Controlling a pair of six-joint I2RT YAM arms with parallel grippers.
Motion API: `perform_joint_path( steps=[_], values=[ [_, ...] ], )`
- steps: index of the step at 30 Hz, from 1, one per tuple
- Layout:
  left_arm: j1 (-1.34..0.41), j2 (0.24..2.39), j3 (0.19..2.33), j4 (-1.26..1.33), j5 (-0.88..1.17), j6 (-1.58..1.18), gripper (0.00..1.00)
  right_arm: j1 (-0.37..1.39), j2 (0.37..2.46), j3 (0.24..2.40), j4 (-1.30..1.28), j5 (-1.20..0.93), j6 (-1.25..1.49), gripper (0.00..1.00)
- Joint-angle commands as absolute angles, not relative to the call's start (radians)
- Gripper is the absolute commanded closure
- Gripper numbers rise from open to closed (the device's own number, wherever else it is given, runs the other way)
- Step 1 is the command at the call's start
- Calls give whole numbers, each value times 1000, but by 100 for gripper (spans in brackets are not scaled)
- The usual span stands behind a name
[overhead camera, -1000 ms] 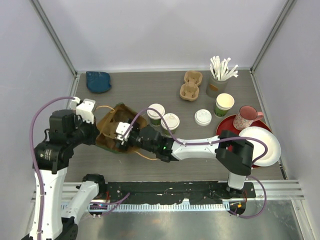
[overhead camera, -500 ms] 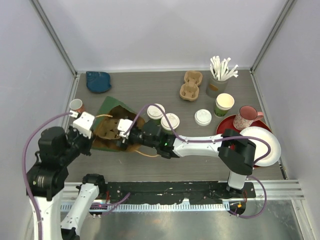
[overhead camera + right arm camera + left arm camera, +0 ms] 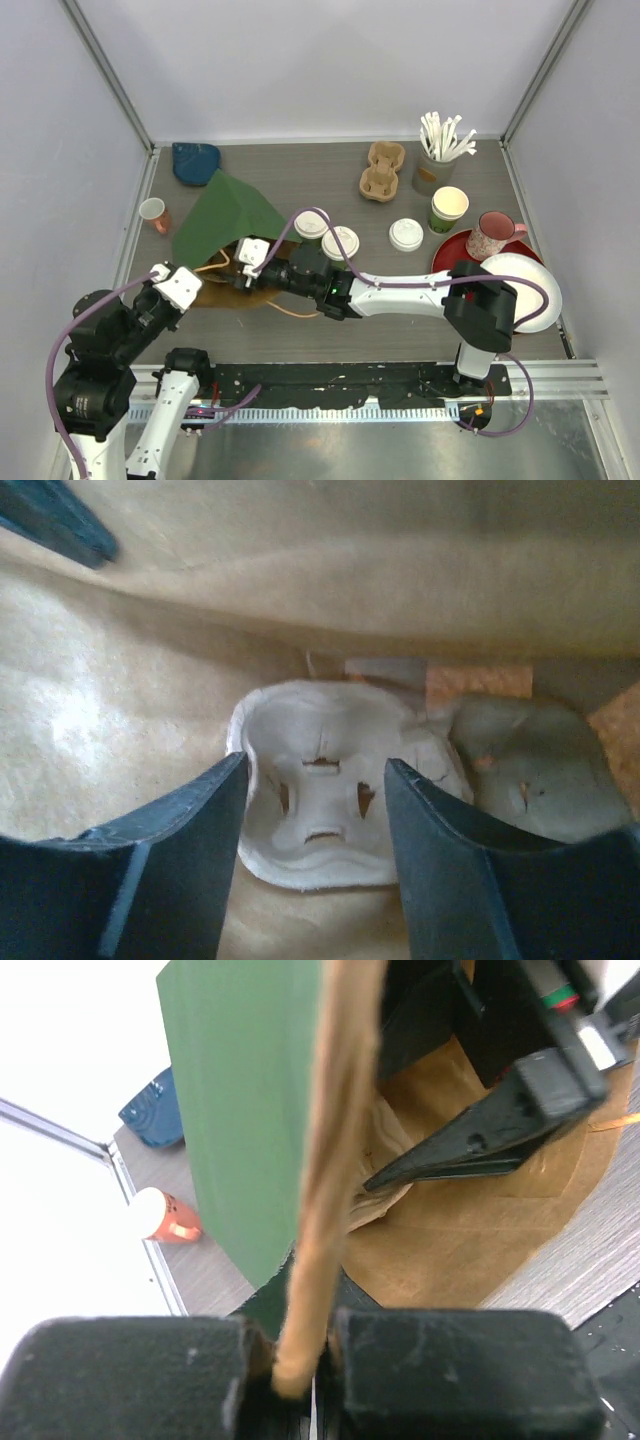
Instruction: Pack the takeout coffee
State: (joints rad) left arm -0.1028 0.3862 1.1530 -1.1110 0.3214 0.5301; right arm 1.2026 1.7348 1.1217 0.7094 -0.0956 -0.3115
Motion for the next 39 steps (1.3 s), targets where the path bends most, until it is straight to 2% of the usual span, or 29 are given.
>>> perform_joint_path(
  steps=[1,3,7,10,11,13,18,22,27,32,39],
  values=[
    [-92,367,1180,-1026,376,597,100,1207,1764,1173,697,80,-301,46],
    [-89,365,1183,-1026,368,606,100,1210,1772,1206,661,80,-291,47],
    [-87,368,1184,-1025,370,603,100,1209,1760,1238,601,45,-233,33],
    [-86,380,1187,-1045,376,604,100,1180,1747,1299,481,-159,-140,28],
    [-86,388,1189,-1046,376,606,100,1180,1749,1346,444,-231,-129,22],
    [-86,396,1195,-1046,373,603,100,1180,1737,1356,419,-273,-121,20],
    [-83,429,1215,-1039,365,552,100,1180,1694,1310,495,-195,-100,19],
    [-84,440,1213,-1046,339,543,100,1192,1660,1282,574,-135,-110,27],
    [-84,512,1276,-1057,284,367,100,1268,1690,1270,610,36,-342,28],
    [-84,534,1336,-1085,360,291,100,1250,1776,1367,536,205,-383,31],
    [-84,506,1353,-1172,451,383,100,1204,1907,1532,387,287,-331,30]
  ],
)
